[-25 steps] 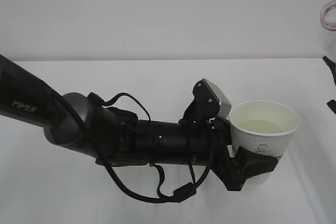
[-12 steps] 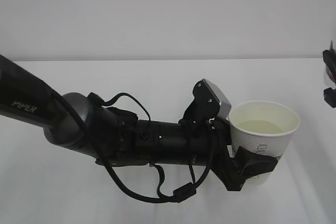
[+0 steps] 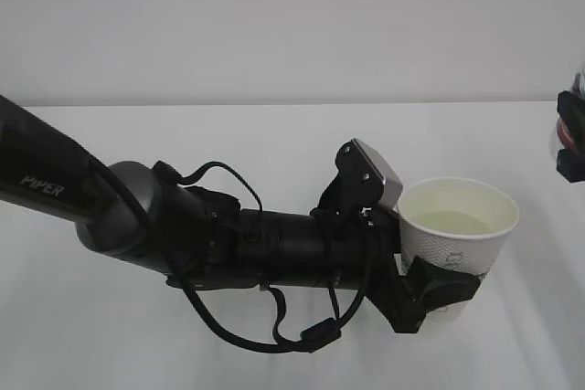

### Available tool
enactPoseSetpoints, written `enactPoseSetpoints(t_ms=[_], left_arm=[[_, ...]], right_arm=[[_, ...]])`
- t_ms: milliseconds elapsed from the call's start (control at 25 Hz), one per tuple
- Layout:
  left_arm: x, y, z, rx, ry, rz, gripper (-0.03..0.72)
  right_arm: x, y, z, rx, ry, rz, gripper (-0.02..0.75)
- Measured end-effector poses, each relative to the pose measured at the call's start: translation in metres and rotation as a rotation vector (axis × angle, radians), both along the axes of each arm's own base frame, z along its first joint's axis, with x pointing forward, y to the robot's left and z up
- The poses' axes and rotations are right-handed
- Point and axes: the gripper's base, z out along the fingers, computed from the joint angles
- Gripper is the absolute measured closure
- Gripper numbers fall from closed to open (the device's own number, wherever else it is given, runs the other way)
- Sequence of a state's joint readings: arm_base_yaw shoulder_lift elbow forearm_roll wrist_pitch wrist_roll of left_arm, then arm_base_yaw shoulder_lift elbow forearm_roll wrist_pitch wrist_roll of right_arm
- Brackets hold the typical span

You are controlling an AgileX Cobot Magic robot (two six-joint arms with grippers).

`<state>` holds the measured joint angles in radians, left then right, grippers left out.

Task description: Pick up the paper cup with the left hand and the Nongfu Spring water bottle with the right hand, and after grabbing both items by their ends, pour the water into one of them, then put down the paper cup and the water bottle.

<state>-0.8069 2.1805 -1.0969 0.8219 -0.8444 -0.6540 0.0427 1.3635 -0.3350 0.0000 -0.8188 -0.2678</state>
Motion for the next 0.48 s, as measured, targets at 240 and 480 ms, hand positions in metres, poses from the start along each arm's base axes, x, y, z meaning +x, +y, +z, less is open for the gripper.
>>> enactPoseSetpoints(t_ms=[240,480], left_arm=[[0.0,0.0,0.0,0.0,0.0,0.0,0.179],[0.0,0.0,0.0,0.002,0.0,0.001,0.179]], right_arm=[[0.011,-0.001,-0.017,0.1,-0.009,-0.027,0.277],[0.016,-0.001,-0.033,0.173,0.035,-0.039,0.277]])
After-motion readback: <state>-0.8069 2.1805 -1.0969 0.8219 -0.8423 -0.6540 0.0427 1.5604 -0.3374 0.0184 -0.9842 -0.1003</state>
